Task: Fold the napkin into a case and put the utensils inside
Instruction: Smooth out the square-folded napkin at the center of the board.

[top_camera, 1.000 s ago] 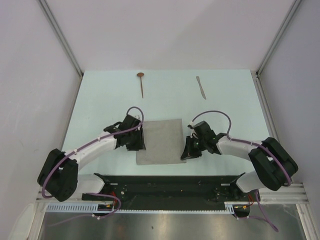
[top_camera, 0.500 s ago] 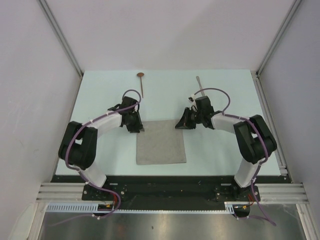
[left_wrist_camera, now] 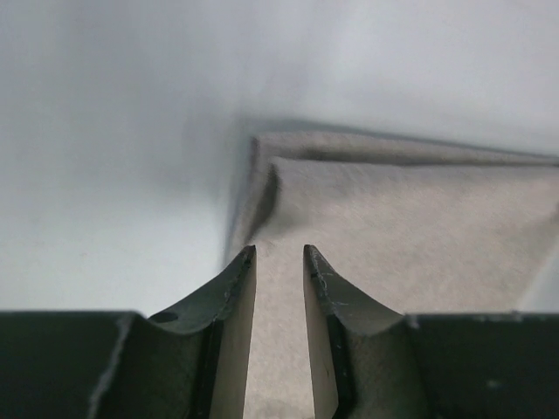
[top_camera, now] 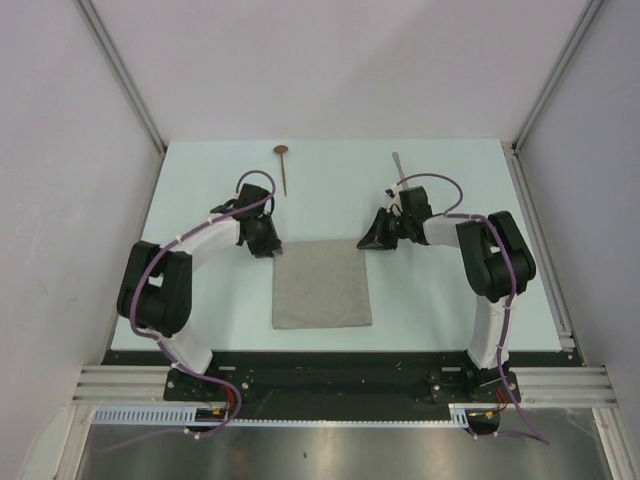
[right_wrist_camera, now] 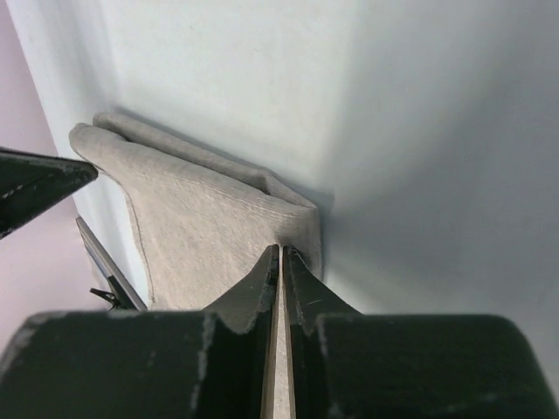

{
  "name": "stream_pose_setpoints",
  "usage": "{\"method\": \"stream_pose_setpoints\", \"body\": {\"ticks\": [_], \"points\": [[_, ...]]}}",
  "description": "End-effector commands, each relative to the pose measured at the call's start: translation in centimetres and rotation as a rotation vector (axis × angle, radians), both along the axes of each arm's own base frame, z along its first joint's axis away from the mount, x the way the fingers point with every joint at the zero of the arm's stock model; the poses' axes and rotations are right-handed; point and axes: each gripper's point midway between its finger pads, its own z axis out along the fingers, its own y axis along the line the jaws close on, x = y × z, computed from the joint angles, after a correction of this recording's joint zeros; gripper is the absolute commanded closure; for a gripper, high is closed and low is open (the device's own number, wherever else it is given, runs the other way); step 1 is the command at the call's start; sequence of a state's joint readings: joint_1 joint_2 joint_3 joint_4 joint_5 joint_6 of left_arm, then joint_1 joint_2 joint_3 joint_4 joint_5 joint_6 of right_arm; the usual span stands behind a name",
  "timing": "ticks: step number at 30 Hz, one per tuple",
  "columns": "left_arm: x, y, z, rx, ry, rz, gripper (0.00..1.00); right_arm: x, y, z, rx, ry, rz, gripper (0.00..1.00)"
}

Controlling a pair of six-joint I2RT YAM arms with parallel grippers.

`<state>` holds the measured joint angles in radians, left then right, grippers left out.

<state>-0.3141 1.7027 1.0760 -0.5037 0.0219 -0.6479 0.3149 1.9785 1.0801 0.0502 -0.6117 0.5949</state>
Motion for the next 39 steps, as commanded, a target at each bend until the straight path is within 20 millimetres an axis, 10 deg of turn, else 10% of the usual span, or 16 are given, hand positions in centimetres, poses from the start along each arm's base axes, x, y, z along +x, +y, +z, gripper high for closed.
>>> {"method": "stream_pose_setpoints", "body": {"ticks": [1,7,20,27,30,39], "points": [[-0.1,-4.0,5.8,-0.196,-0.12,-0.08,0.67,1.2,1.1,3.8,0.038,-0.103,0.047,0.91],[0.9,-6.0,6.8,-0.265,-0.119,-0.102,0.67,1.8,1.6,3.6,0.059,-0.093,0.043,0.92],[2.5,-0.2,-2.9,-0.002,0.087,0.045,0.68,2.3,-0.4,-0.6,-0.043,-0.038,0.048,0.92],[2.4,0.5,2.2,0.047,-0.057,-0.002,0.6,1.0,-3.0,4.2,-0.236,-0.112,0.042,0.86],[1.1,-0.5,5.5,0.017,-0.147,-0.075,0.52,-2.0,-3.4,5.1,-0.276,-0.106,0.065,0.64],[-4.2,-4.5,8.6,-0.229,-0.233,-0.309,0.47,-11.3,-0.5,2.8,-0.153,-0.024,0.215,0.41]]}}
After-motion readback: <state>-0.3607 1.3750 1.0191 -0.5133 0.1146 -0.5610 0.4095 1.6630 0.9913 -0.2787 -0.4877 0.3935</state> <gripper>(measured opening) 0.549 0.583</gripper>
